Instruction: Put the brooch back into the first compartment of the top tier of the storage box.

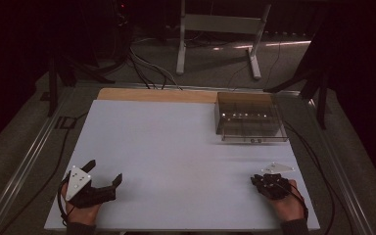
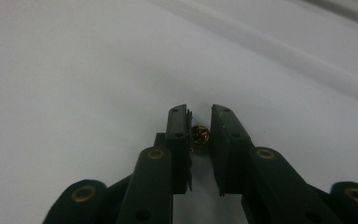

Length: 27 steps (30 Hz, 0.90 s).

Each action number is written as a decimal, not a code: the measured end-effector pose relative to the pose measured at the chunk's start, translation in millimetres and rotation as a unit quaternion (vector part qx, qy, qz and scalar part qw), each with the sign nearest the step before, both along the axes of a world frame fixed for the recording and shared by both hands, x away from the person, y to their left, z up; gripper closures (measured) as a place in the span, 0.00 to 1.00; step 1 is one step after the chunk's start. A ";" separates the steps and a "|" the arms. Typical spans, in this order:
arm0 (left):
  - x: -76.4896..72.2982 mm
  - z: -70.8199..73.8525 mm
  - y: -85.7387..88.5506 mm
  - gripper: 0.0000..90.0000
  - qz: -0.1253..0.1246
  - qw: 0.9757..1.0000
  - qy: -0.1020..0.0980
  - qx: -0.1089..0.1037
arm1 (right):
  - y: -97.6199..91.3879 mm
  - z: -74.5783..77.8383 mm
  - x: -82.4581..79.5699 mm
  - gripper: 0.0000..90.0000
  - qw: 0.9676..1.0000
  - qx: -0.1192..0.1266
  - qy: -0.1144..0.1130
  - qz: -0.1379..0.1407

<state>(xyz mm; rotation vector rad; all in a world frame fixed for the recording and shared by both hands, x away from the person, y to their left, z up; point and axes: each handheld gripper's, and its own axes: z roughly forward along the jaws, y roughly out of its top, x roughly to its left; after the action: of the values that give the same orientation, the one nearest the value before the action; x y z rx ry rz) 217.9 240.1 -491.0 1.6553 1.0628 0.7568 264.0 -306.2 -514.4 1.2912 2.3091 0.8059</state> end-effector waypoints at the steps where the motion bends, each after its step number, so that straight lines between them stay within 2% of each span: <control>1: -0.1 0.0 -0.1 0.00 0.000 1.000 0.000 0.000 | 0.1 0.1 0.0 0.87 1.000 0.000 0.000 -0.001; 16: 0.2 -0.2 0.8 0.00 0.002 1.000 0.001 0.000 | -6.0 3.3 -0.3 0.91 0.999 0.035 0.003 -0.010; 27: 0.2 -0.4 0.2 0.00 0.001 1.000 0.001 -0.001 | -7.3 3.3 -0.2 0.91 0.999 0.041 0.007 -0.010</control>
<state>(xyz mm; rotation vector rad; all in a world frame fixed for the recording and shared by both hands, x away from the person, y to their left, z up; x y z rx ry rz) 218.1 240.3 -491.4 1.6544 1.0678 0.7555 263.8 -313.6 -511.1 1.3560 2.2925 0.8975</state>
